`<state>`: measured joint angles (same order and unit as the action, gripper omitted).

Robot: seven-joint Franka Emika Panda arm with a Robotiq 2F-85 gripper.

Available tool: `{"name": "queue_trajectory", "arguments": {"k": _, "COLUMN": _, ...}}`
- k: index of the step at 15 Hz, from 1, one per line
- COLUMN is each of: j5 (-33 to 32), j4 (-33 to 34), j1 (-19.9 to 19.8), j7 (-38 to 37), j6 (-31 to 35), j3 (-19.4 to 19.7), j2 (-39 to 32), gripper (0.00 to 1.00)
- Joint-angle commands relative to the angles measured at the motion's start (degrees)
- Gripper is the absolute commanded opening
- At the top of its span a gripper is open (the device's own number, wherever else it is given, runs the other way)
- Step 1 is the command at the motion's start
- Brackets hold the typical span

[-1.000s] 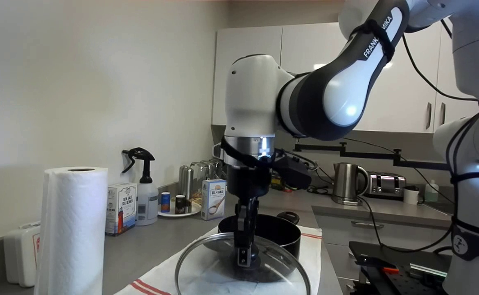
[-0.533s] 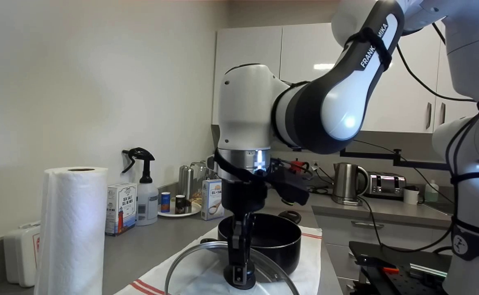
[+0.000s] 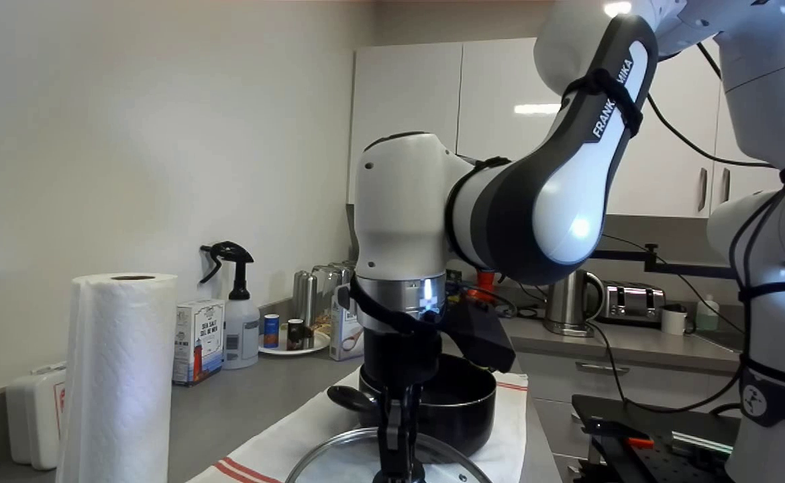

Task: Remove the lid from the pot

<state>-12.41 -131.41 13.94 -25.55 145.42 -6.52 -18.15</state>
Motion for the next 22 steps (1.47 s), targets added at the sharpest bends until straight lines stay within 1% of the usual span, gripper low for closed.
{"name": "queue_trajectory", "arguments": {"k": 1, "j5": 0.2, "j4": 0.8, "j1": 1.1, "j7": -0.1, "j6": 1.9, "j3": 1.7, "j2": -1.4, "gripper": 0.25}}
{"name": "queue_trajectory", "arguments": {"k": 8, "j5": 1.0, "j4": 2.1, "j1": 0.6, "j7": 1.1, "j6": 7.1, "j3": 4.4, "j2": -5.6, "gripper": 0.25}}
{"name": "queue_trajectory", "arguments": {"k": 10, "j5": 1.9, "j4": 2.6, "j1": 0.5, "j7": 1.6, "j6": 7.9, "j3": 4.5, "j2": -6.9, "gripper": 0.25}}
{"name": "queue_trajectory", "arguments": {"k": 15, "j5": 5.2, "j4": 3.9, "j1": -0.5, "j7": 4.4, "j6": 7.4, "j3": 3.8, "j2": -9.0, "gripper": 0.25}}
{"name": "queue_trajectory", "arguments": {"k": 21, "j5": 9.4, "j4": 4.1, "j1": -1.7, "j7": 8.7, "j6": 7.8, "j3": 3.1, "j2": -9.4, "gripper": 0.25}}
{"name": "queue_trajectory", "arguments": {"k": 22, "j5": 9.6, "j4": 3.8, "j1": -1.6, "j7": 8.7, "j6": 7.9, "j3": 3.3, "j2": -9.0, "gripper": 0.75}}
